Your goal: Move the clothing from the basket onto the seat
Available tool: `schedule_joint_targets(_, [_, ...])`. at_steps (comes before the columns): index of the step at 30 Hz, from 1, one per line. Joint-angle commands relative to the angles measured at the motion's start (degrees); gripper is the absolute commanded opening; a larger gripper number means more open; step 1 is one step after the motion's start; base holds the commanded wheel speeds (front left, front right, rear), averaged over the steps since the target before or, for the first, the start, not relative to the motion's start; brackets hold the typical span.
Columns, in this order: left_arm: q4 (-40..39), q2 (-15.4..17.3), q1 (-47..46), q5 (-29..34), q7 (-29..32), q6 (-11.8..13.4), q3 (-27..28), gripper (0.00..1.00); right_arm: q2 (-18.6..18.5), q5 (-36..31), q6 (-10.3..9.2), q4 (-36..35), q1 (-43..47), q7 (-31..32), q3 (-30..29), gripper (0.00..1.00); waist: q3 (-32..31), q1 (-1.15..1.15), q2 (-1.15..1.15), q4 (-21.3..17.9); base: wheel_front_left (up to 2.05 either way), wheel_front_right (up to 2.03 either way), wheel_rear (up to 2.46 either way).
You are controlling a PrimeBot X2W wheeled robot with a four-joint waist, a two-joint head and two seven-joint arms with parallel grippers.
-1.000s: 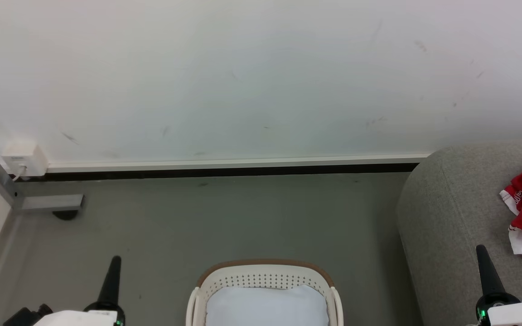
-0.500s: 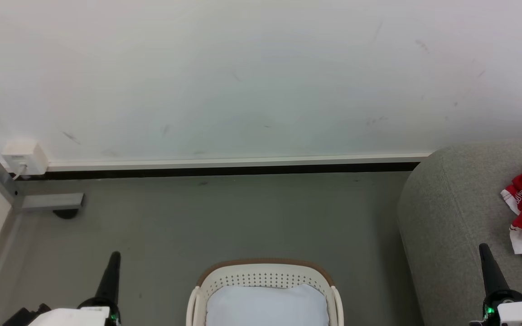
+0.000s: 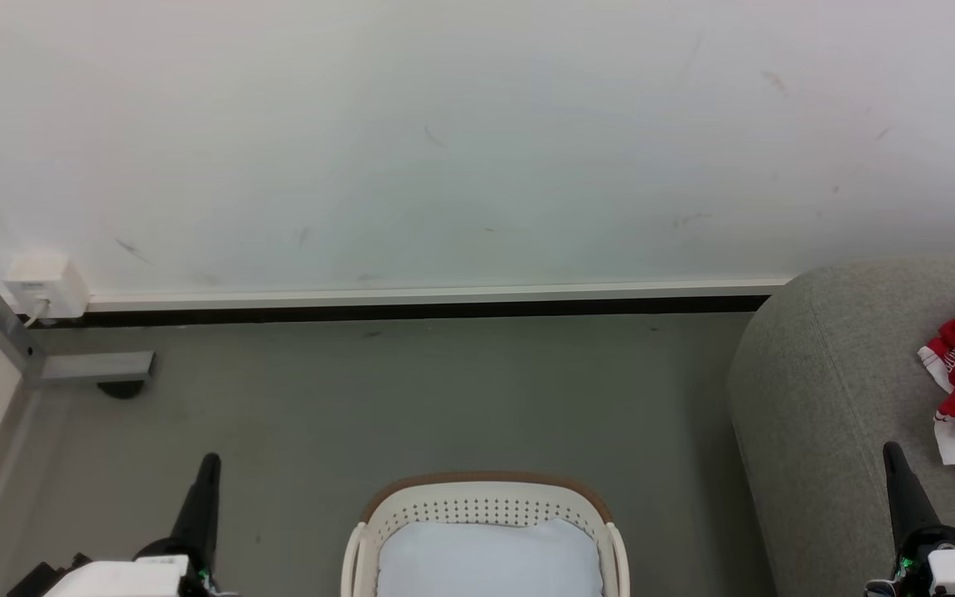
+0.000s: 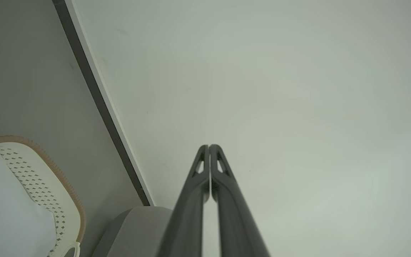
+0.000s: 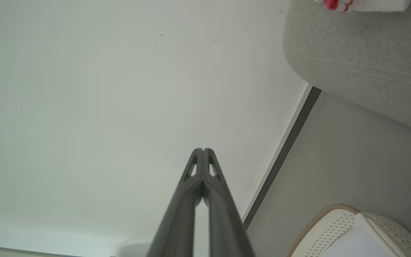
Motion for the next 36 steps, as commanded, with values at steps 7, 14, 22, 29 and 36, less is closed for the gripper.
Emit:
schedule_joint_targets(7, [-0.4, 0.3, -0.9, -4.2, 1.1, -0.3, 0.5, 0.00, 0.1, 3.5, -0.11, 0.1, -0.7, 1.2, -1.0, 0.00, 0.1, 0.00, 0.00, 0.1, 0.00, 0.00, 0.00])
schedule_joint_targets(14, [-0.4, 0.3, -1.0, -6.8, 1.9, -0.4, 0.6, 0.00, 0.3, 5.9, -0.11, 0.1, -0.9, 1.9, -1.6, 0.00, 0.2, 0.00, 0.00, 0.1, 0.00, 0.00, 0.00])
schedule_joint_targets(22, [-0.4, 0.3, -1.1, -8.1, 2.2, -0.4, 0.7, 0.00, 0.4, 6.8, -0.11, 0.2, -0.9, 2.2, -1.9, 0.00, 0.2, 0.00, 0.00, 0.1, 0.00, 0.00, 0.00])
schedule_joint_targets(29, [-0.4, 0.3, -1.1, -8.1, 2.2, -0.4, 0.7, 0.00, 0.5, 6.7, -0.12, 0.2, -1.0, 2.3, -2.0, 0.00, 0.2, 0.00, 0.00, 0.1, 0.00, 0.00, 0.00])
schedule_joint_targets(36, [-0.4, 0.3, -1.1, -8.1, 2.2, -0.4, 0.7, 0.00, 0.5, 6.6, -0.12, 0.2, -1.0, 2.4, -2.1, 0.00, 0.2, 0.00, 0.00, 0.1, 0.00, 0.00, 0.00])
